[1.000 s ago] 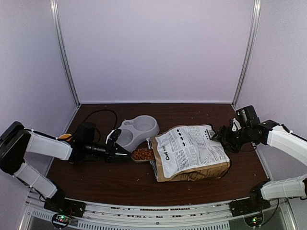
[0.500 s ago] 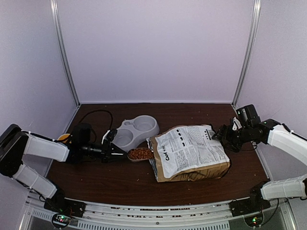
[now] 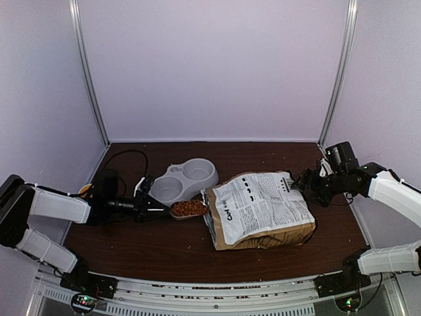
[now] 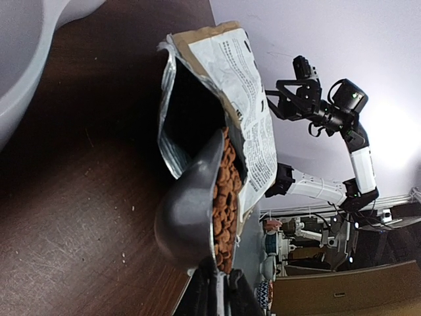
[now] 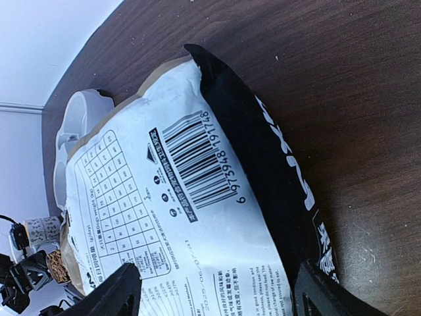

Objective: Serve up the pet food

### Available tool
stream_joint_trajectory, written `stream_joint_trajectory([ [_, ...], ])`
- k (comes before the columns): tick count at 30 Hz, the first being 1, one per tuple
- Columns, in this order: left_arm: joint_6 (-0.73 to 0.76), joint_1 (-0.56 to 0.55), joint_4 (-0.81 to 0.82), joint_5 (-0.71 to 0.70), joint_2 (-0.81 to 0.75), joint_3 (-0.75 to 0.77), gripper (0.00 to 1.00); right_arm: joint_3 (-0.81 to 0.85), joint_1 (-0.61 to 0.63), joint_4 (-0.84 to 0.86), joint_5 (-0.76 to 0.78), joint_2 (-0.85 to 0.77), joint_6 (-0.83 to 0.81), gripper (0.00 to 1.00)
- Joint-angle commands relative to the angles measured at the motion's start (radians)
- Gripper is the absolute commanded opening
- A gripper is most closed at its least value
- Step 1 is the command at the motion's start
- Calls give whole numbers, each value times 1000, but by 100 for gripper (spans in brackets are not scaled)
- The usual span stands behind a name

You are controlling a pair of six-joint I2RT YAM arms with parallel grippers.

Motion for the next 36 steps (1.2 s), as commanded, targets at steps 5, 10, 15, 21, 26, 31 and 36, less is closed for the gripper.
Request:
stream_joint_trajectory([
  [5,0,44,53,53,-44,-4,0,31,9,7,15,-17,-9,82],
  [10,-21,64,50,64,-50,4,0,32,9,4,16,-21,-9,82],
  [15,-41,85,44,74,-59,12,0,32,9,1,17,-25,-10,82],
  [21,-10,160,-24,99,-75,31,0,33,8,1,18,-24,-12,82],
  [26,59,220,-134,107,-98,65,0,33,8,2,18,-24,-12,82],
  [31,116,290,-218,126,-110,93,0,36,8,1,18,-20,-15,82],
  [36,190,366,-322,141,-121,120,0,39,8,3,18,-18,-16,82],
])
